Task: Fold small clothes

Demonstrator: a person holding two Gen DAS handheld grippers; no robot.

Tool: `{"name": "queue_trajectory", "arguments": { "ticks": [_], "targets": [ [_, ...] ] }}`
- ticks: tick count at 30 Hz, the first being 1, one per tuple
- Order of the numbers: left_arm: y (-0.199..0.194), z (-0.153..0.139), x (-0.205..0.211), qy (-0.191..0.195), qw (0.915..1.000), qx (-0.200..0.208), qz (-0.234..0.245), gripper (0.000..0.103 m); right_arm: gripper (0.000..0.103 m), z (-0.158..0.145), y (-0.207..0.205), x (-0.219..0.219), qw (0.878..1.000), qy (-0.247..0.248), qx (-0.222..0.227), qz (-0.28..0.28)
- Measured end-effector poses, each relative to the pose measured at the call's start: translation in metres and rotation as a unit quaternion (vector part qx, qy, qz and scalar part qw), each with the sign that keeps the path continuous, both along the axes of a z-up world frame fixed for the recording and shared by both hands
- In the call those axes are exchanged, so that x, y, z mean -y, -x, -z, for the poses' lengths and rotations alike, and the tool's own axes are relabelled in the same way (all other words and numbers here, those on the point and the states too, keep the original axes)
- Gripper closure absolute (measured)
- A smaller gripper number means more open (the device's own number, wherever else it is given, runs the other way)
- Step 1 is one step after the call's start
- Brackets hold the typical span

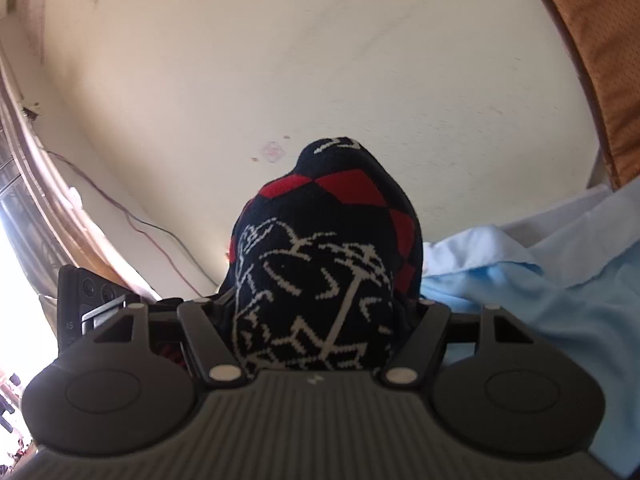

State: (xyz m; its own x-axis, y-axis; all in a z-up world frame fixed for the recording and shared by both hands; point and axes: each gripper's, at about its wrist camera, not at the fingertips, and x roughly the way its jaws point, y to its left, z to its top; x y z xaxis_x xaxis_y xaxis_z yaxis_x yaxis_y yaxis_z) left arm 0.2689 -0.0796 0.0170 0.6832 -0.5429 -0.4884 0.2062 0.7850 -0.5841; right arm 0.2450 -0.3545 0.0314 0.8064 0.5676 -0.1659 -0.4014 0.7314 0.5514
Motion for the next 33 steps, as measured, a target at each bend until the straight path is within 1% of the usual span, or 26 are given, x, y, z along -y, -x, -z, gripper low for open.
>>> {"name": "queue_trajectory", "arguments": {
  "ticks": [1,2,3,4,5,6,7,9,11,13,16,18,20,23,25,26,28,30,33],
  "targets": [
    [-0.011,0.015,0.004,-0.005,0.9998,-0.02,0.0,0.023,0.032,0.006,-0.008,0.002,0.999,0.032,-0.012,0.013],
    [-0.019,0.027,0.01,-0.011,0.9993,-0.034,0.001,0.025,0.031,0.01,-0.014,0.003,0.997,0.062,-0.025,0.025],
    [-0.023,0.039,0.015,-0.017,0.9988,-0.045,0.0,0.025,0.03,0.014,-0.02,0.003,0.995,0.09,-0.041,0.035],
    [-0.023,0.045,0.019,-0.024,0.999,-0.037,-0.004,0.024,0.028,0.018,-0.023,0.004,0.993,0.102,-0.048,0.042],
    [-0.019,0.046,0.022,-0.034,0.9992,-0.021,-0.004,0.019,0.022,0.019,-0.022,0.006,0.993,0.101,-0.045,0.051],
    [-0.017,0.044,0.026,-0.039,0.9991,-0.014,0.006,0.01,0.019,0.018,-0.02,0.007,0.992,0.105,-0.04,0.062],
    [-0.014,0.041,0.03,-0.048,0.9988,-0.011,0.006,0.01,0.016,0.016,-0.017,0.006,0.991,0.111,-0.035,0.073],
    [-0.007,0.031,0.034,-0.067,0.9977,-0.011,0.002,0.01,0.016,0.009,-0.007,0.003,0.988,0.118,-0.022,0.098],
    [0.006,0.018,0.033,-0.07,0.9975,-0.001,-0.007,0.01,0.016,0.002,0.009,0.004,0.986,0.116,-0.004,0.12],
    [0.03,0.002,0.027,-0.07,0.9971,0.017,-0.027,0.008,0.016,-0.001,0.035,0.0,0.984,0.115,0.011,0.134],
    [0.068,-0.011,0.026,-0.078,0.9949,0.038,-0.052,0.006,0.016,-0.003,0.078,-0.011,0.979,0.128,0.03,0.153],
    [0.095,-0.016,0.032,-0.103,0.9909,0.051,-0.07,0.004,0.016,0.003,0.105,-0.02,0.977,0.136,0.038,0.16],
    [0.117,-0.014,0.039,-0.132,0.9857,0.057,-0.087,0.004,0.016,0.015,0.13,-0.028,0.976,0.14,0.036,0.163],
    [0.15,-0.003,0.054,-0.186,0.9744,0.059,-0.111,0.003,0.015,0.033,0.159,-0.037,0.973,0.148,0.026,0.177],
    [0.17,0.007,0.064,-0.214,0.9669,0.064,-0.123,0.002,0.015,0.045,0.178,-0.043,0.969,0.157,0.017,0.189],
    [0.178,0.011,0.069,-0.223,0.9642,0.066,-0.127,0.0,0.015,0.05,0.186,-0.046,0.967,0.16,0.014,0.196],
    [0.193,0.018,0.077,-0.24,0.9589,0.065,-0.135,0.0,0.015,0.06,0.202,-0.048,0.965,0.162,0.011,0.206],
    [0.206,0.027,0.085,-0.256,0.9542,0.061,-0.142,0.0,0.015,0.068,0.215,-0.048,0.966,0.156,0.006,0.208],
    [0.222,0.038,0.091,-0.263,0.9525,0.053,-0.144,0.0,0.015,0.077,0.237,-0.049,0.966,0.147,0.001,0.213]
  ]
}}
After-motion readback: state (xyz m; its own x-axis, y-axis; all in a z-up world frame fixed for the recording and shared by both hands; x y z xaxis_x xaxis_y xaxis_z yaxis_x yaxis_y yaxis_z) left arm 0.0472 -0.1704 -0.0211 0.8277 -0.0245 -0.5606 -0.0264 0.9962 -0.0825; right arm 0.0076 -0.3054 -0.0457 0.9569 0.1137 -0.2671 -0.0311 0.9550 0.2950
